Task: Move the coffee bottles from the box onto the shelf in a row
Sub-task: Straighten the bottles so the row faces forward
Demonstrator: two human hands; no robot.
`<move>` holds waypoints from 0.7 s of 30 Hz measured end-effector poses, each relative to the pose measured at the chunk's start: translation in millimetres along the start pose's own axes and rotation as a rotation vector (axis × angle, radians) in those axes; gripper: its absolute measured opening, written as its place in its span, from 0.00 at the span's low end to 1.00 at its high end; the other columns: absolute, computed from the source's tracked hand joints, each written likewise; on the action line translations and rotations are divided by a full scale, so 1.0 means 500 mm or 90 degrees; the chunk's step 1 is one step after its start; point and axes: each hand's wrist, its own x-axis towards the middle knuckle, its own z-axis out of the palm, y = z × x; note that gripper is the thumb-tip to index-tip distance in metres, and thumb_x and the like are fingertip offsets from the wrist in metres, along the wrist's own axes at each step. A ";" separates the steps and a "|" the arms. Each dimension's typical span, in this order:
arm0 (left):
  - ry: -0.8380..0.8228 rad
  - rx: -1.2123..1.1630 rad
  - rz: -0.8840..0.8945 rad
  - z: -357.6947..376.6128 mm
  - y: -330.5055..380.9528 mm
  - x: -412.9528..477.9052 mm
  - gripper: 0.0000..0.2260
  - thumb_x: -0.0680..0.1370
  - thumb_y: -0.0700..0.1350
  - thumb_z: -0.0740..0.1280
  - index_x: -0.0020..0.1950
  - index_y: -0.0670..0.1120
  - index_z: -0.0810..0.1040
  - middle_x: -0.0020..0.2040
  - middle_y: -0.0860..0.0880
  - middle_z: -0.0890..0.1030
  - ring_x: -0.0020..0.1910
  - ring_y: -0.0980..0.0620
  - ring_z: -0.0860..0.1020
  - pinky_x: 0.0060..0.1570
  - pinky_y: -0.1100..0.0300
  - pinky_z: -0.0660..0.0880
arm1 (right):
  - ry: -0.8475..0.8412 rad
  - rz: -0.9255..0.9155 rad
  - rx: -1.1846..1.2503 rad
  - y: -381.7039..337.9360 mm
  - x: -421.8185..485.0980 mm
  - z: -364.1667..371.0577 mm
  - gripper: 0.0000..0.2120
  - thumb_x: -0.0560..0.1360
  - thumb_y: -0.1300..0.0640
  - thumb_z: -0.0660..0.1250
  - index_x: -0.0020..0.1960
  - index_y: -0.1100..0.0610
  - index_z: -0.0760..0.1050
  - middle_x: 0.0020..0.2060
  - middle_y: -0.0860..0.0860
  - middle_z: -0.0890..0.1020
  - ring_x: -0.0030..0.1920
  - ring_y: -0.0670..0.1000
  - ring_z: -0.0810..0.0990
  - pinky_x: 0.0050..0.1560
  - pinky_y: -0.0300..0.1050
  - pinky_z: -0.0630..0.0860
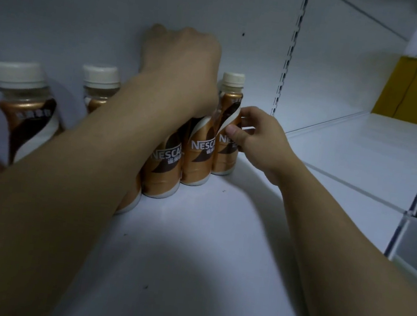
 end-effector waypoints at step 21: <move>0.027 0.060 0.024 -0.015 -0.004 -0.037 0.20 0.68 0.54 0.72 0.55 0.45 0.76 0.51 0.41 0.74 0.51 0.40 0.73 0.53 0.49 0.65 | -0.029 -0.014 -0.071 -0.011 -0.007 0.001 0.17 0.76 0.53 0.67 0.64 0.54 0.72 0.56 0.51 0.80 0.55 0.53 0.79 0.57 0.53 0.76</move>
